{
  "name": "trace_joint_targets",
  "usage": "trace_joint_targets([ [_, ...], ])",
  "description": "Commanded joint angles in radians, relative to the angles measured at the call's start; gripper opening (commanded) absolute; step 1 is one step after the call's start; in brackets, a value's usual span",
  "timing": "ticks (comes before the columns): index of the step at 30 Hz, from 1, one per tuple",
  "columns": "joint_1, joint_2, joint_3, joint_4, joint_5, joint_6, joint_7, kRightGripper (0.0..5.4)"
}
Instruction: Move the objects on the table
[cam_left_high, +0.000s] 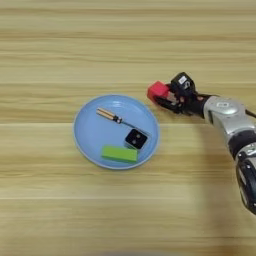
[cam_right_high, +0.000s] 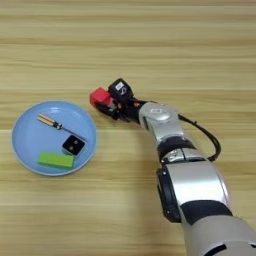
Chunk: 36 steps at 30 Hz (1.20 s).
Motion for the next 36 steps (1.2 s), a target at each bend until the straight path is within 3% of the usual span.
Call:
trace_joint_targets([
  [1, -0.097, -0.019, -0.010, -0.045, 0.007, -0.023, -0.021, 3.13],
  [17, -0.113, -0.023, -0.041, -0.078, 0.031, -0.063, -0.011, 5.25],
  [29, -0.101, -0.018, -0.062, -0.174, 0.077, -0.101, 0.046, 5.38],
  [36, -0.058, -0.011, -0.060, -0.319, 0.123, -0.091, 0.105, 5.38],
])
